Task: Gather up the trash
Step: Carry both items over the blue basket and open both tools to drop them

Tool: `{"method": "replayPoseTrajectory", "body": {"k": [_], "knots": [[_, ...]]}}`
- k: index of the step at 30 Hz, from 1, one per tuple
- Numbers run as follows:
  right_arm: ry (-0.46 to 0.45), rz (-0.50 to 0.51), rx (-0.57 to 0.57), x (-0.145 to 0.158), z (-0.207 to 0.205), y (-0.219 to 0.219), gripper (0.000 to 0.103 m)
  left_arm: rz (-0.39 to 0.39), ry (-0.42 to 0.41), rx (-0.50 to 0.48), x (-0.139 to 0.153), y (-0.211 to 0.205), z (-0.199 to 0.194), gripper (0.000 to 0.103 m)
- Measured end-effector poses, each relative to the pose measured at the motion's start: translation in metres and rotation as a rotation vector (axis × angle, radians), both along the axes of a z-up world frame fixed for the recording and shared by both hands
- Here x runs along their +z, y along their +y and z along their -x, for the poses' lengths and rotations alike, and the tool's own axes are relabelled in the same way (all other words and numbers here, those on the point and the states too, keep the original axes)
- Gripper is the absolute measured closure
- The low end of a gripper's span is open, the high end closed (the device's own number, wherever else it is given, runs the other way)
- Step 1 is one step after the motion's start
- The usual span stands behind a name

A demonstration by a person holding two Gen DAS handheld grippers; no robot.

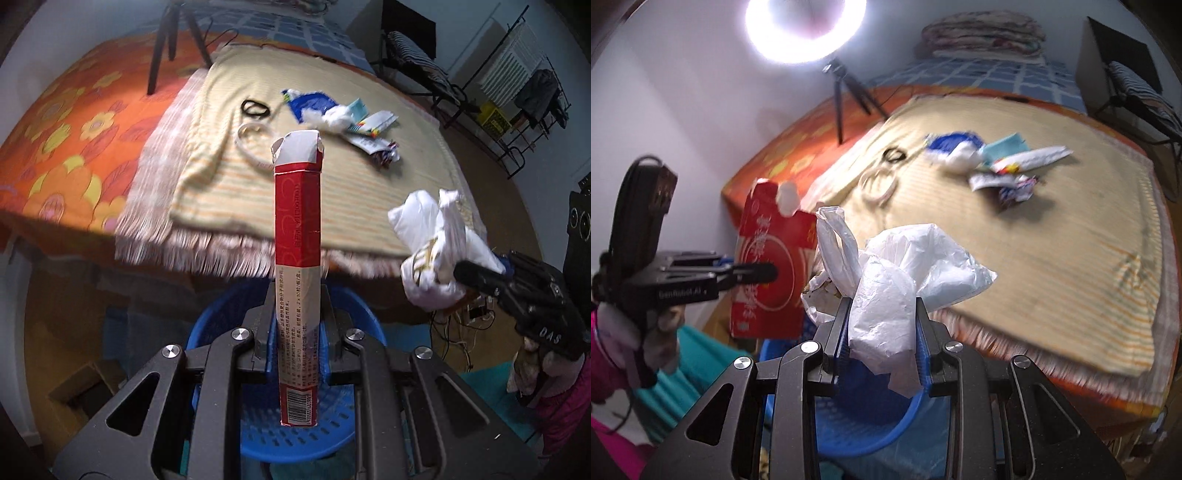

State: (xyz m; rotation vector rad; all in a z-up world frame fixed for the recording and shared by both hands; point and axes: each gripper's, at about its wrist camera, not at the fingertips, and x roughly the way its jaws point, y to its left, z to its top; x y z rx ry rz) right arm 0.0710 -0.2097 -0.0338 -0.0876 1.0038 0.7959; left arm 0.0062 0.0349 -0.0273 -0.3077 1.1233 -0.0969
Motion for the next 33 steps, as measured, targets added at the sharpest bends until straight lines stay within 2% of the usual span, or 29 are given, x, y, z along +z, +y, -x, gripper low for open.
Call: {"method": "replayPoseTrajectory", "body": {"k": [11, 18, 28, 30, 33], "knots": [[0.077, 0.057, 0.111, -0.041, 0.047, 0.016, 0.075, -0.023, 0.091, 0.005, -0.037, -0.004, 0.038, 0.087], [0.109, 0.088, 0.139, -0.062, 0.053, 0.021, 0.075, -0.049, 0.140, 0.000, -0.057, -0.007, 0.049, 0.087], [0.130, 0.132, 0.141, -0.072, 0.052, 0.030, 0.072, -0.084, 0.175, -0.015, -0.070, -0.012, 0.047, 0.086], [0.131, 0.142, 0.143, -0.073, 0.052, 0.033, 0.071, -0.088, 0.180, -0.015, -0.071, -0.013, 0.046, 0.084], [0.128, 0.154, 0.145, -0.076, 0.052, 0.036, 0.070, -0.092, 0.179, -0.012, -0.072, -0.013, 0.045, 0.076]]}}
